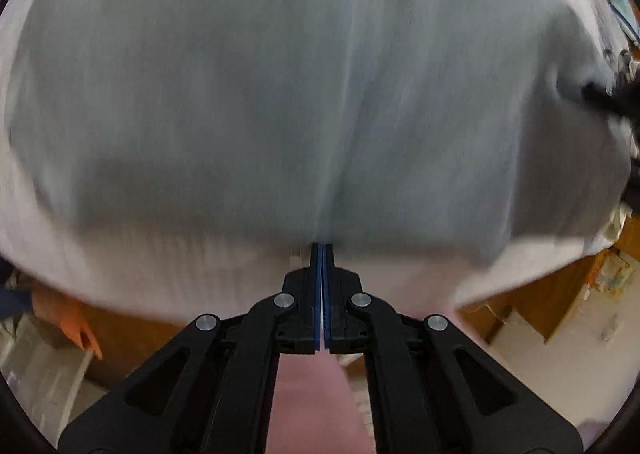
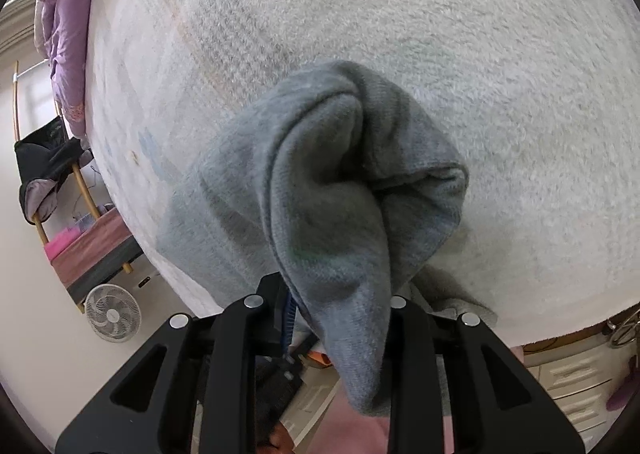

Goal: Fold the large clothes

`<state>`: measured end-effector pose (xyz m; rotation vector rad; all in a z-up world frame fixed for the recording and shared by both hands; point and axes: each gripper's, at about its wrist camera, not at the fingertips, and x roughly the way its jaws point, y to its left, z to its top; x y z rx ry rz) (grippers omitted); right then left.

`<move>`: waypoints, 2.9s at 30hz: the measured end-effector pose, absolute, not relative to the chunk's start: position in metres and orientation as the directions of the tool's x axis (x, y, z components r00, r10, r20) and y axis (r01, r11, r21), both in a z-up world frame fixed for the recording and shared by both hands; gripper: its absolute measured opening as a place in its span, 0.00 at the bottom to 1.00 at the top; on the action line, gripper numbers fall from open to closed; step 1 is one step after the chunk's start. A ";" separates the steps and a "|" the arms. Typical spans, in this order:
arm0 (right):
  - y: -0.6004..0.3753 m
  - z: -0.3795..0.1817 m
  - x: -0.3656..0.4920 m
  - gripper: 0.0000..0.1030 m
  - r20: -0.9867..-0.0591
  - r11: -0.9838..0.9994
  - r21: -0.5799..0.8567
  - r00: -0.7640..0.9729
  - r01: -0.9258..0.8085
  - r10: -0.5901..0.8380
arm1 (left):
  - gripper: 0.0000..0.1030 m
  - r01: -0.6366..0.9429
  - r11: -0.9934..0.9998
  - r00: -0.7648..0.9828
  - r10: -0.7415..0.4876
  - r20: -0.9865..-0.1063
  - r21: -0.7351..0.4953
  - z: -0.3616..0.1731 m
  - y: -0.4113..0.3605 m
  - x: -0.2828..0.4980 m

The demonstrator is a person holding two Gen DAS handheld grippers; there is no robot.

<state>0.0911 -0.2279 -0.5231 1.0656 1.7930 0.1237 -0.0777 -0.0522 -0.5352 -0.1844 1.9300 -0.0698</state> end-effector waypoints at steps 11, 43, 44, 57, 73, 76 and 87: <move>-0.225 -0.519 0.092 0.22 -0.742 0.643 0.498 -0.097 0.583 0.663 | 0.00 -0.005 0.994 -0.115 -0.108 -0.987 -0.109 -0.478 -0.071 0.036; -0.099 -0.411 0.116 0.12 -0.704 0.640 0.627 -0.029 0.443 0.710 | 0.02 0.032 0.959 -0.056 -0.281 -0.958 -0.283 -0.521 -0.003 0.003; -0.085 -0.407 0.118 0.12 -0.727 0.668 0.605 -0.041 0.433 0.685 | 0.03 0.046 0.953 -0.066 -0.296 -0.953 -0.299 -0.515 0.004 -0.004; 0.073 -0.453 0.142 0.12 -0.883 0.882 0.362 -0.193 0.301 0.428 | 0.04 -0.086 0.925 -0.015 -0.373 -0.928 -0.370 -0.468 0.202 -0.056; 0.177 -0.531 0.160 0.81 -0.746 0.808 0.462 -0.333 0.366 0.577 | 0.08 -0.256 0.922 -0.060 -0.314 -0.947 -0.290 -0.490 0.296 -0.086; 0.187 -0.527 0.158 0.81 -0.768 0.845 0.449 -0.358 0.290 0.531 | 0.08 -0.281 0.920 -0.044 -0.297 -0.954 -0.273 -0.479 0.309 -0.090; 0.105 -0.408 0.152 0.57 -0.777 0.785 0.609 -0.115 0.113 0.619 | 0.08 -0.169 0.951 0.064 -0.253 -0.965 -0.261 -0.414 0.275 -0.040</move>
